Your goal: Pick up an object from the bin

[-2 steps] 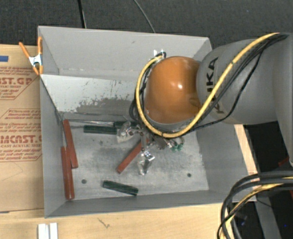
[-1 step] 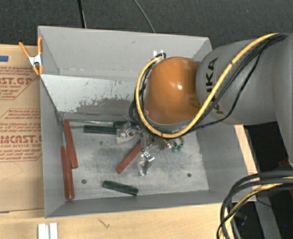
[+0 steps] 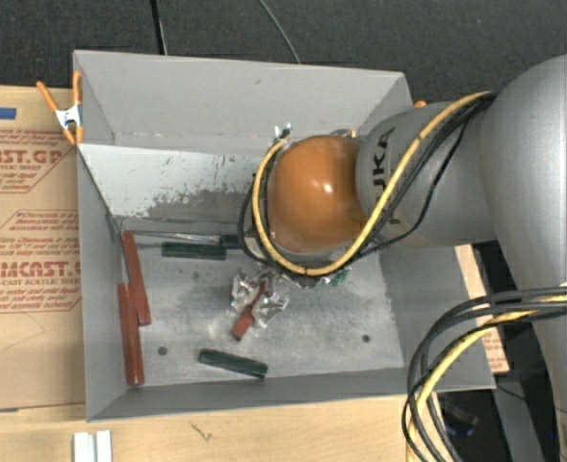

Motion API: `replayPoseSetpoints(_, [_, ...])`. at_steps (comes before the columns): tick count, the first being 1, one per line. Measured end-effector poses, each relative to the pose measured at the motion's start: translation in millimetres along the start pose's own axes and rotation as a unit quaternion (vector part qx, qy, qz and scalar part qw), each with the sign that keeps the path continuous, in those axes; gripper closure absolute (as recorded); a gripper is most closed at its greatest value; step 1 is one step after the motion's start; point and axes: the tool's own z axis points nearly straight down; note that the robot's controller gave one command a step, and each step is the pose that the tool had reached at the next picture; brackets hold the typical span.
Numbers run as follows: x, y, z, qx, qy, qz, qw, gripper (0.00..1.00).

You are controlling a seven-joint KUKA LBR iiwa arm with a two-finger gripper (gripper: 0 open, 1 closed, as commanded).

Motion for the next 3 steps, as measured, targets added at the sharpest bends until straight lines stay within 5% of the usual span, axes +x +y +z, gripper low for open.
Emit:
replayPoseSetpoints(1, [0.0,0,0,0.0,-0.0001,0.0,1.0,1.0])
replayPoseSetpoints(2, [-13.9,-21,-191,-0.001,0.001,0.002,1.0,1.0])
replayPoseSetpoints(3, [-15.8,-24,-215,-0.001,0.0009,0.002,1.0,0.0])
